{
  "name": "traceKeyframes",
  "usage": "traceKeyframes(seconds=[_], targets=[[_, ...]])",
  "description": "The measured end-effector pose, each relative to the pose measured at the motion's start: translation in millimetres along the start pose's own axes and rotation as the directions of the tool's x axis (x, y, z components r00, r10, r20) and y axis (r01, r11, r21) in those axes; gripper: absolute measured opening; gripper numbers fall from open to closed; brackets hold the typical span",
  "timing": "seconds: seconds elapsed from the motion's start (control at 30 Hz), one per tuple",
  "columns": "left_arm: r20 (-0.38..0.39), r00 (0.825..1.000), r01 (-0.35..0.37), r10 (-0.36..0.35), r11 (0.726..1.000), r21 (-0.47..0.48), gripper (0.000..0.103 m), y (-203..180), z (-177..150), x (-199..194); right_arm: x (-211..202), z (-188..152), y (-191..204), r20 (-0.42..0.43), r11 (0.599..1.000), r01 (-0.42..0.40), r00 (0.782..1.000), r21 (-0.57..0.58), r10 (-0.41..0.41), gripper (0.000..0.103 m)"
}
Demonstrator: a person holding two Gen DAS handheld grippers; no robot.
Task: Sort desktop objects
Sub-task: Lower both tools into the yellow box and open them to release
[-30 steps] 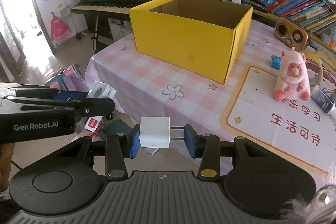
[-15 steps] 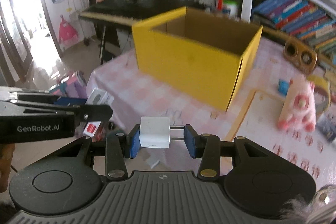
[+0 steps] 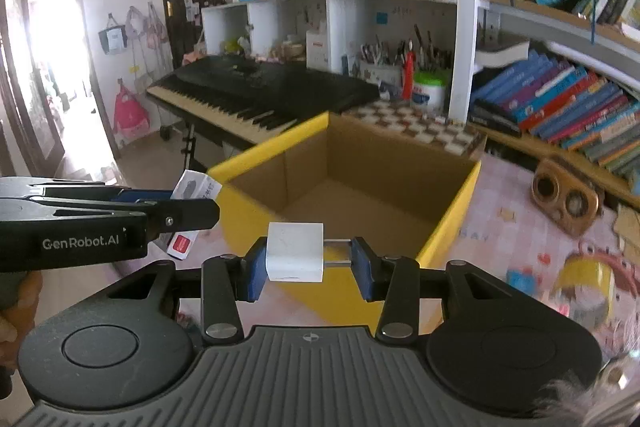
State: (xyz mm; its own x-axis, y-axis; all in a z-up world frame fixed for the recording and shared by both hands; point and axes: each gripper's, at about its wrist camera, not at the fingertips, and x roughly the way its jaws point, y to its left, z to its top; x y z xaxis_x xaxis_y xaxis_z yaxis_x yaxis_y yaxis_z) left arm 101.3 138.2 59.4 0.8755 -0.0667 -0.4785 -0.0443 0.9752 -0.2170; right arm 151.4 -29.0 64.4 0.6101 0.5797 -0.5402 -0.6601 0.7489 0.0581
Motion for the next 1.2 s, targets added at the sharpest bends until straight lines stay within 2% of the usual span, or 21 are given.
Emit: traceKeyframes(seconds=[0.17, 0.3, 0.43, 0.57, 0.83, 0.97, 1.1, 1.2], targets=[[0.020, 1.000, -0.013, 0.013, 1.000, -0.001, 0.028, -0.7, 18.8, 21.7, 22.4, 21.8, -19.0, 0.011, 0.999, -0.007, 1.000, -0.043, 0.008, 0.041], [-0.003, 1.000, -0.026, 0.026, 1.000, 0.010, 0.028, 2.9, 30.1, 45.3, 46.2, 33.5, -31.2, -0.006, 0.996, -0.019, 1.000, -0.092, 0.019, 0.041], [-0.055, 0.997, -0.049, 0.052, 0.997, 0.065, 0.028, 6.6, 38.2, 75.9, 79.0, 40.6, -43.3, -0.076, 0.987, -0.058, 0.996, -0.147, 0.047, 0.041], [-0.113, 0.992, -0.050, 0.061, 0.994, 0.095, 0.028, 12.3, 42.6, 102.2, 109.8, 44.8, -49.9, -0.149, 0.963, -0.098, 0.987, -0.252, 0.061, 0.041], [-0.255, 0.965, -0.026, 0.065, 0.988, 0.153, 0.028, 15.7, 41.8, 153.5, 163.7, 49.8, -57.6, -0.302, 0.899, -0.188, 0.951, -0.396, 0.066, 0.041], [-0.324, 0.945, -0.005, 0.054, 0.989, 0.149, 0.028, 16.9, 39.0, 170.5, 182.1, 49.2, -55.5, -0.362, 0.849, -0.241, 0.930, -0.470, 0.064, 0.041], [-0.358, 0.931, -0.026, 0.079, 0.988, 0.149, 0.028, 17.9, 34.3, 179.5, 195.6, 46.9, -52.0, -0.402, 0.813, -0.274, 0.914, -0.514, 0.054, 0.041], [-0.375, 0.923, -0.034, 0.089, 0.988, 0.151, 0.028, 18.0, 30.8, 184.0, 202.2, 44.1, -50.4, -0.427, 0.805, -0.295, 0.902, -0.515, 0.058, 0.041]])
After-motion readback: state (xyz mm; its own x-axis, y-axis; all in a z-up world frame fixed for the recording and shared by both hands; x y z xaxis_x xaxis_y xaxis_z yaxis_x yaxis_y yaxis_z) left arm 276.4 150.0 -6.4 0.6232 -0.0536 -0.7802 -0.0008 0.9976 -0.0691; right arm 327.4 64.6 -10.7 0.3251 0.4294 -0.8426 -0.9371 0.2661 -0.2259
